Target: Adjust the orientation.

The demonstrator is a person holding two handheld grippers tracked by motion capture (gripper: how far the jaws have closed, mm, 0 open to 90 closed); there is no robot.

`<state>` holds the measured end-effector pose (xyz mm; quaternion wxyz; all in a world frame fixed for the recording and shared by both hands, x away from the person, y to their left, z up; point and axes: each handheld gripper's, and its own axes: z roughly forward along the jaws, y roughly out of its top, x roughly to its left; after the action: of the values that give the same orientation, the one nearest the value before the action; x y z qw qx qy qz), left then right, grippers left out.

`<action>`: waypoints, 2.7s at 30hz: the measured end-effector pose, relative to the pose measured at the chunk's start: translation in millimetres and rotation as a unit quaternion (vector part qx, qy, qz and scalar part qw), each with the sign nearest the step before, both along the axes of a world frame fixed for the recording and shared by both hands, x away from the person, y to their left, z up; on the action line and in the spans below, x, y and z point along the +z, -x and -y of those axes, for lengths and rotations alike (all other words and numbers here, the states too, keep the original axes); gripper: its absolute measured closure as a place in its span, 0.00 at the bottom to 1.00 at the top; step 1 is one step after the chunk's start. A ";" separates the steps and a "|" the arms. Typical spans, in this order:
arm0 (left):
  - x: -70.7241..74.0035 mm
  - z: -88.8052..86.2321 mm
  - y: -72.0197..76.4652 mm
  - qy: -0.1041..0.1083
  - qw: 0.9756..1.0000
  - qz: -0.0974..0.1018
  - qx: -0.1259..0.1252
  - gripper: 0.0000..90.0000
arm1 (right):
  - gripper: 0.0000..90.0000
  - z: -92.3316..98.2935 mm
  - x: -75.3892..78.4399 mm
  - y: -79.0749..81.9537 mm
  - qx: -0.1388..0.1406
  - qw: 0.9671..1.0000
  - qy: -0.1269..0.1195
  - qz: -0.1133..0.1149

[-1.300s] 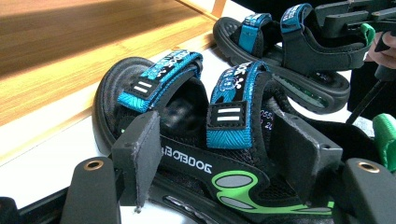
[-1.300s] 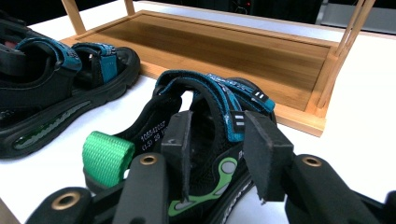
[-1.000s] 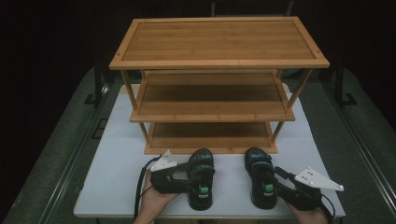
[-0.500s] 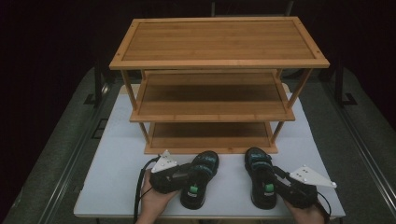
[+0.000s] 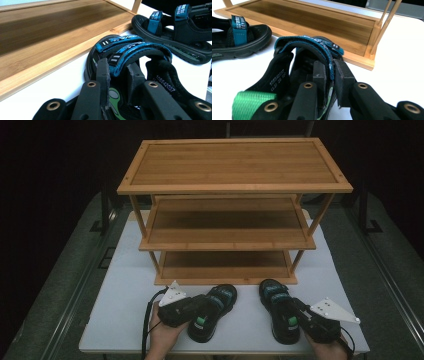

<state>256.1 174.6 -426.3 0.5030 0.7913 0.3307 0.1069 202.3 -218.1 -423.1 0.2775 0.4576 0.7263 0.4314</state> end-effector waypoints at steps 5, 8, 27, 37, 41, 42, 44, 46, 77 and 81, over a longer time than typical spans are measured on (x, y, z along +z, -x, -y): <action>0.7 0.0 1.1 0.005 1.000 -0.001 -0.003 0.85 | 0.90 -0.4 0.4 0.3 -0.001 1.000 -0.004 -0.002; 1.4 0.2 1.8 0.006 1.000 0.001 -0.003 0.85 | 0.90 -0.6 0.5 0.6 0.001 1.000 -0.005 -0.002; 2.8 -1.7 3.0 0.005 1.000 0.006 -0.002 0.85 | 0.90 -0.9 1.2 3.6 0.013 1.000 -0.012 0.002; 5.4 -3.0 4.7 0.011 1.000 0.013 0.007 0.85 | 0.90 -5.0 2.3 6.0 0.019 1.000 -0.014 0.006; 5.7 -3.3 5.2 0.013 1.000 0.015 0.011 0.85 | 0.90 -7.2 3.4 7.2 0.021 1.000 -0.016 0.011; 5.7 -3.3 5.4 0.013 1.000 0.015 0.013 0.85 | 0.90 -7.9 4.0 7.7 0.022 1.000 -0.018 0.013; 5.9 -3.0 5.6 0.013 1.000 0.016 0.014 0.85 | 0.90 -10.2 5.3 8.8 0.025 0.999 -0.022 0.017; 6.1 -2.6 6.2 0.014 1.000 0.018 0.014 0.85 | 0.90 -12.2 6.0 9.7 0.026 0.999 -0.022 0.019; 13.1 14.4 -19.2 0.012 0.996 0.056 0.070 0.85 | 0.90 -42.6 16.4 -21.9 0.032 0.998 -0.004 0.047; 13.6 19.7 -25.9 0.012 0.995 0.060 0.079 0.85 | 0.90 -52.5 18.6 -34.2 0.027 0.998 0.005 0.056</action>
<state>282.0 154.9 -412.7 0.5212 0.7490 0.3624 0.1900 236.5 -165.6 -404.5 0.3083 0.4113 0.7236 0.4607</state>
